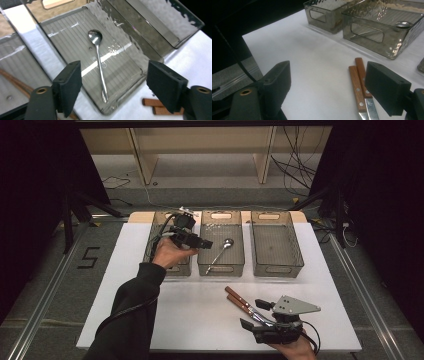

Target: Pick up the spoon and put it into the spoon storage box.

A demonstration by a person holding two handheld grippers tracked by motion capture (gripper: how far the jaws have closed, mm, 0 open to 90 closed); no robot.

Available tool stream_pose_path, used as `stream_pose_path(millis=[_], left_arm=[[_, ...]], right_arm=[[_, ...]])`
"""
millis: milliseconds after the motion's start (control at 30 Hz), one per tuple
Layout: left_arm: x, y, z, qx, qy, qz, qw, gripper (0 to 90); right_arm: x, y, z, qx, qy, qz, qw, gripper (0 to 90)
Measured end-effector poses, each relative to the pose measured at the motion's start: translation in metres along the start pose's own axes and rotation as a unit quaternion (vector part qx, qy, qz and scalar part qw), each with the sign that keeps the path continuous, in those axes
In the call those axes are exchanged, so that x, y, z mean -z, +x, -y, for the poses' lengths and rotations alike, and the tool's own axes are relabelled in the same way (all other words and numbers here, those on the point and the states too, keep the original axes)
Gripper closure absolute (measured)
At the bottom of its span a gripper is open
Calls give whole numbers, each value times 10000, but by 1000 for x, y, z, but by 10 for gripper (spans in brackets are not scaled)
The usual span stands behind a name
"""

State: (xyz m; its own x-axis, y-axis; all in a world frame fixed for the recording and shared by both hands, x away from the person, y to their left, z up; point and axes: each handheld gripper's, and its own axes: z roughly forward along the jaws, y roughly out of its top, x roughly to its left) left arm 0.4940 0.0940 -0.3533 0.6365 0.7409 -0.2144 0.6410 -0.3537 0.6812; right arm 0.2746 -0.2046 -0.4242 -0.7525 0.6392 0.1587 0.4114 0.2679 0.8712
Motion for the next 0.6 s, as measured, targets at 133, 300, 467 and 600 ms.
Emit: stream_pose_path(millis=[133, 300, 467, 600], left_arm=[[17, 3, 15, -8, -192, 9, 9998, 236], [36, 2, 36, -88, -408, 28, 9991, 217], [50, 1, 57, -116, -553, 73, 9984, 203], [60, -4, 83, -192, -673, 185, 9974, 190]], right_arm=[[-1, 0, -1, 39, 47, 39, 10000, 220], [-1, -5, -5, 45, 131, 114, 9998, 220], [-1, -9, -9, 84, 320, 180, 9993, 217], [-1, -18, -20, 198, 591, 244, 9978, 219]])
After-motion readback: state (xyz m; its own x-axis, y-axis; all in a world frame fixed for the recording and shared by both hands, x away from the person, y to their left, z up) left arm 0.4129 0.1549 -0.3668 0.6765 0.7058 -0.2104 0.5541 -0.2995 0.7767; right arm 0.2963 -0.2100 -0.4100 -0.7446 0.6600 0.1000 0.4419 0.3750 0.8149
